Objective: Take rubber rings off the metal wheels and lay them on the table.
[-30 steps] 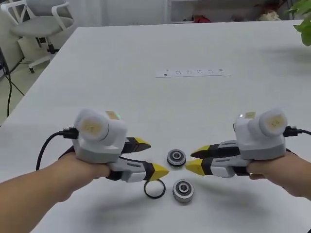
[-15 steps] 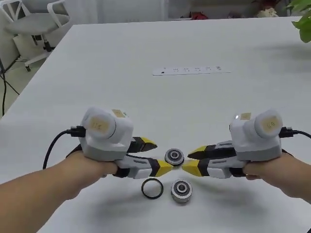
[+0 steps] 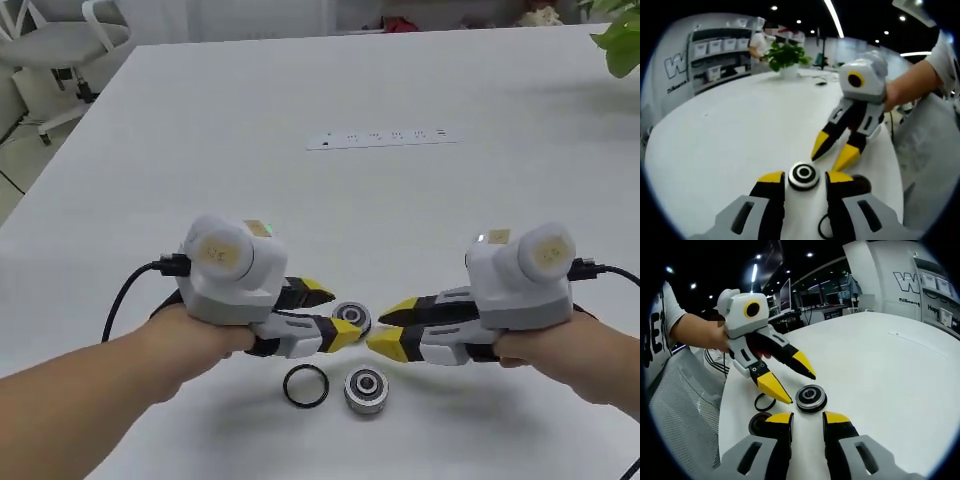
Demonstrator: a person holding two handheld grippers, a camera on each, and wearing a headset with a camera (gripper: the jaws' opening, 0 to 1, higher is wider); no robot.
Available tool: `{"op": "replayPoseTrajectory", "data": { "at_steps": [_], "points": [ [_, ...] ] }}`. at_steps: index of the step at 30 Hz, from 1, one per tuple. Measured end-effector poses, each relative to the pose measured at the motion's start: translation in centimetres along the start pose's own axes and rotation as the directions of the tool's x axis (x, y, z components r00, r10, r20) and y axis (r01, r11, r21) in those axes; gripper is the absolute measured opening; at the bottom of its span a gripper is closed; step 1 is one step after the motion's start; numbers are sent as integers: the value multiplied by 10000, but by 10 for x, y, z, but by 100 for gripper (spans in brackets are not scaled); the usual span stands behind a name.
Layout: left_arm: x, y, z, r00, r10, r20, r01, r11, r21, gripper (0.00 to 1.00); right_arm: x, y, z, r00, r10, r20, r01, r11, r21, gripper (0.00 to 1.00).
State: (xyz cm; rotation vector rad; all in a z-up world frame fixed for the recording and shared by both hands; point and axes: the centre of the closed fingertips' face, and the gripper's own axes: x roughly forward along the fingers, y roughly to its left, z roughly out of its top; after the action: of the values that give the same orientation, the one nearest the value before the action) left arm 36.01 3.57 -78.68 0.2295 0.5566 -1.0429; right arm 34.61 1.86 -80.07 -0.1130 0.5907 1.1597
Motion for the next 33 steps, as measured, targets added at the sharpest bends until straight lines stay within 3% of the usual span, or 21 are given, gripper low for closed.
{"op": "replayPoseTrajectory", "data": {
  "at_steps": [11, 15, 17, 24, 33],
  "points": [
    [8, 1, 1, 9999, 6, -101, -4, 9999, 166, 21, 0, -2, -1, 10000, -34, 74, 34, 9999, 107, 20],
    [8, -1, 0, 9997, 117, -213, -99, 9966, 822, 17, 0, -3, 0, 9999, -72, 101, 70, 9999, 112, 20],
    [9, 0, -2, 9994, 179, -290, -155, 9968, 789, 15, 1, -3, 0, 9999, -93, 129, 92, 9999, 112, 20],
    [8, -1, -1, 9995, 272, -176, -255, 9955, 909, 14, 5, -6, 6, 9994, -195, 291, 190, 9997, 151, 21],
    [8, -2, -2, 9989, 436, -147, -423, 9956, 836, 14, 16, -4, 6, 9998, -135, 142, 135, 9999, -32, 24]
  ]
}}
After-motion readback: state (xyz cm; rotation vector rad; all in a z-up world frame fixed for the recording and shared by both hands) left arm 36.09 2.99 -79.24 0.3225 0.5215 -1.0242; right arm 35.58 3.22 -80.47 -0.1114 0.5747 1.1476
